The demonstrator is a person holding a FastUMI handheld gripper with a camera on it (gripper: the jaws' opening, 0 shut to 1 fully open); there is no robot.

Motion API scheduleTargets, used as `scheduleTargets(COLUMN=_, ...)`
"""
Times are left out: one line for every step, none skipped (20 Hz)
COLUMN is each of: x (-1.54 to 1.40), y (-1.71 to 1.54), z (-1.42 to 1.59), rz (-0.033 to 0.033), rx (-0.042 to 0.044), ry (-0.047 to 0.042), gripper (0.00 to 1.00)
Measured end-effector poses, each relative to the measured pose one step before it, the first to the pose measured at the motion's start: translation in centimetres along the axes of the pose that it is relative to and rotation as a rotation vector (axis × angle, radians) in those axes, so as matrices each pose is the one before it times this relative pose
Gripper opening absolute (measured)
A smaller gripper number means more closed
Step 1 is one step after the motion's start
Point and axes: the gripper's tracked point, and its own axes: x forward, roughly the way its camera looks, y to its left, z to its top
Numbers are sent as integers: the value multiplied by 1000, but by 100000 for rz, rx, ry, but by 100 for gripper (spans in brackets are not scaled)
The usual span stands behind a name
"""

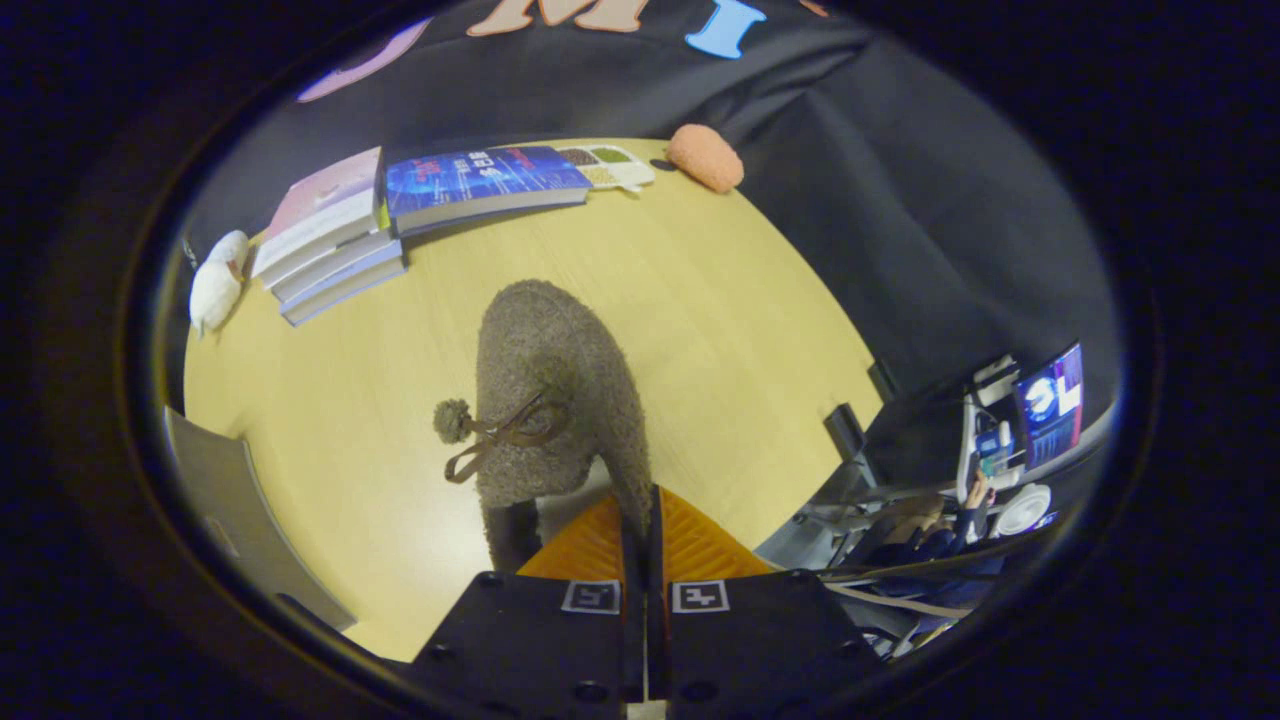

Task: Open the storage box then place both shoes into the box .Put the left shoe in first, then the right shoe, with the right side of both shoes facing outward in a uniform manner.

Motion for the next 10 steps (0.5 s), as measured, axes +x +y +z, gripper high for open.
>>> scheduleTargets(x=-1276, y=-132, z=513, rz=-2736, rx=-1399, ry=-1875, gripper=5)
scheduleTargets(x=-1745, y=60, z=527, rz=-1990, rx=-1958, ry=-2043, gripper=5)
scheduleTargets(x=-1460, y=277, z=521, rz=-1348, rx=-1751, ry=-2198, gripper=5)
scheduleTargets(x=-1573, y=472, z=579, rz=-532, rx=-1433, ry=-2226, gripper=5)
scheduleTargets(x=-1309, y=660, z=619, rz=238, rx=-1026, ry=-2469, gripper=5)
scheduleTargets(x=-1668, y=790, z=635, rz=636, rx=-916, ry=-2521, gripper=5)
scheduleTargets(x=-1498, y=961, z=770, rz=1017, rx=-999, ry=-2685, gripper=5)
scheduleTargets(x=-1806, y=895, z=732, rz=804, rx=-1219, ry=-2709, gripper=5)
scheduleTargets(x=-1737, y=800, z=861, rz=529, rx=-1106, ry=-2679, gripper=5)
scheduleTargets(x=-1852, y=999, z=826, rz=909, rx=-1328, ry=-2963, gripper=5)
